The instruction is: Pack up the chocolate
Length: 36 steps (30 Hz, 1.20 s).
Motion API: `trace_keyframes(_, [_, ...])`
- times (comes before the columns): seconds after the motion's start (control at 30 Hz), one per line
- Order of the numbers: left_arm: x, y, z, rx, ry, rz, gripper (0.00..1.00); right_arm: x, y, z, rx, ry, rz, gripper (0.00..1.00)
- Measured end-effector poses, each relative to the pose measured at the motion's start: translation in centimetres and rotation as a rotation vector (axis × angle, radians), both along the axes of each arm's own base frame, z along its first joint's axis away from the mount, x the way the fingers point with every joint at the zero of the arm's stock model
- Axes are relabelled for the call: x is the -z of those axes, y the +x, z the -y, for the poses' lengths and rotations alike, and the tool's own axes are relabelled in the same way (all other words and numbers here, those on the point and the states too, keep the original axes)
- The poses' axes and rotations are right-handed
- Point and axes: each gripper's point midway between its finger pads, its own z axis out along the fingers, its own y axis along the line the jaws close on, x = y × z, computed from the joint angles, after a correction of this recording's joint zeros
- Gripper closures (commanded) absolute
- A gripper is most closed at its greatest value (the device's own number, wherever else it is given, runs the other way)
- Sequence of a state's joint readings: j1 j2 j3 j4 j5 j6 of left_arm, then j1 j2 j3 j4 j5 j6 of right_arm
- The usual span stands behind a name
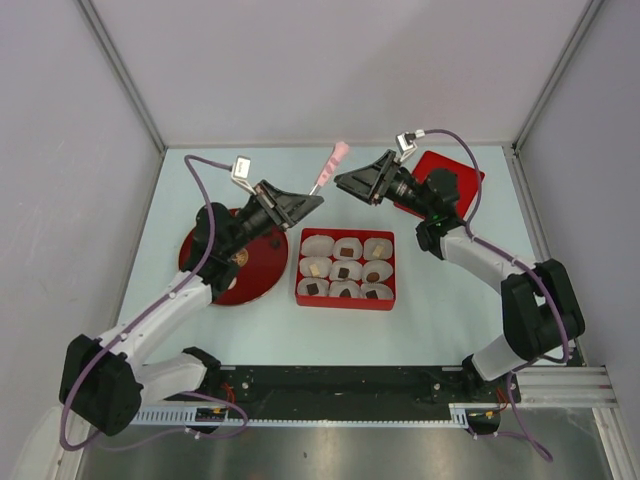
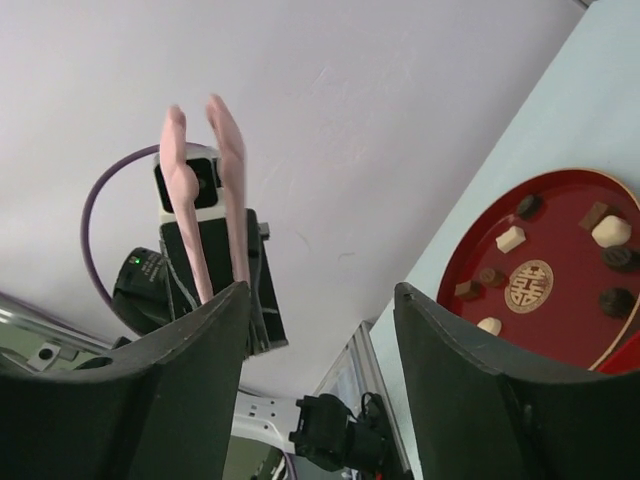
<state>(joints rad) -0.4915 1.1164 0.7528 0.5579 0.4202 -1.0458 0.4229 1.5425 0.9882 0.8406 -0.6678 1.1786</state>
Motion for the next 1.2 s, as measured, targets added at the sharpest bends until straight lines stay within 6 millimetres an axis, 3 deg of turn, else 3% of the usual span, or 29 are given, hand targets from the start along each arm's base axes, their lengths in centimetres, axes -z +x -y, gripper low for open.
trace_keyframes(0.2, [-0.5,0.7,-2.2,-0.088,0.032,0.038,0.72,1.0,0.0,0.4,0.019,-0.059,-0.018,0.22])
trace_keyframes(0.43, [1.1,1.6,-5.1,-0.211,0.143,0.032,0.72,0.7,-0.3,2.8,0.108,-0.170,0.034,0.11])
trace_keyframes(0.77, [5.9,1.5,-9.3,-0.377,0.390,-0.056,0.71,2.2,-1.1,7.7,0.300,-0.425,0.093,0.11])
trace_keyframes(1.2, [13.5,-1.7,-16.4,-0.565,0.778,-0.331,0.68,8.0,-4.1,14.9,0.466,-0.865,0.066,0.11])
